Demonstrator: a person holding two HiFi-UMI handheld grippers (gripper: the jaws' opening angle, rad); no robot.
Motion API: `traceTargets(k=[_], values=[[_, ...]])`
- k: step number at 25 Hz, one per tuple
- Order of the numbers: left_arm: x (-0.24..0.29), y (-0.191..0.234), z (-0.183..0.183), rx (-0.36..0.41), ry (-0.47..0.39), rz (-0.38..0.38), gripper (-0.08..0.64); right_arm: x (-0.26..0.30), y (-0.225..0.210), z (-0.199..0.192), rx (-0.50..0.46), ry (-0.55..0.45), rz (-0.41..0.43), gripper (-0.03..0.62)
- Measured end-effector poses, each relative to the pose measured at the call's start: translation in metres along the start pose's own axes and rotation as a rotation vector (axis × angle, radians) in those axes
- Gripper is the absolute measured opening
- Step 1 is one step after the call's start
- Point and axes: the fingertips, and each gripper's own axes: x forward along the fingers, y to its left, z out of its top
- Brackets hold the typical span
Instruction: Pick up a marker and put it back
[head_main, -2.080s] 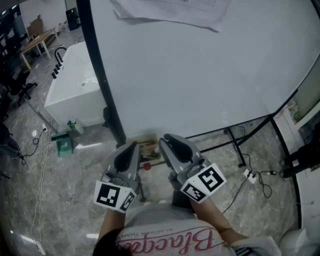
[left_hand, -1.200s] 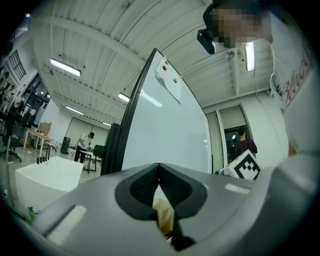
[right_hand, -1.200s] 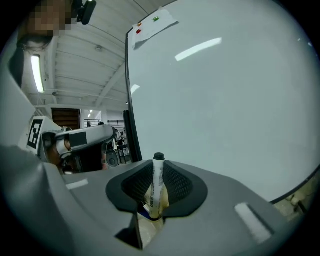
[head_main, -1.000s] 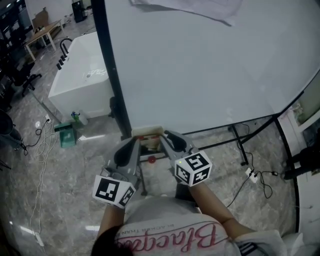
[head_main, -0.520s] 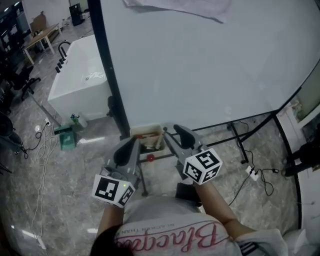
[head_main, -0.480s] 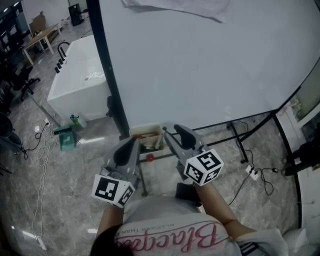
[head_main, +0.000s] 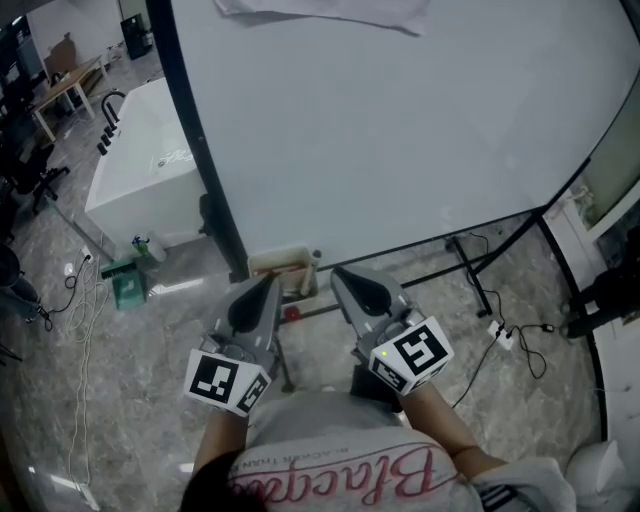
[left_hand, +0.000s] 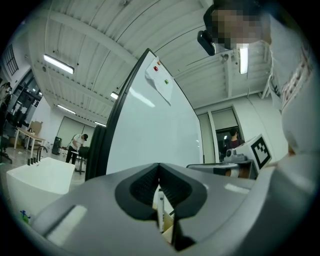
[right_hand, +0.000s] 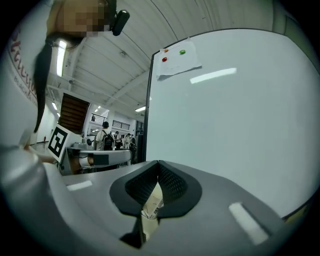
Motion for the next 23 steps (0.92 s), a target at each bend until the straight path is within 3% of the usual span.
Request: traceTargets(k=[23], values=[[-0.0017, -0.0064, 0.0031, 0.004, -0.024, -0.014, -0.001, -0.0084, 0.007, -0.0003, -0.039, 0.017, -0.01, 0.002]])
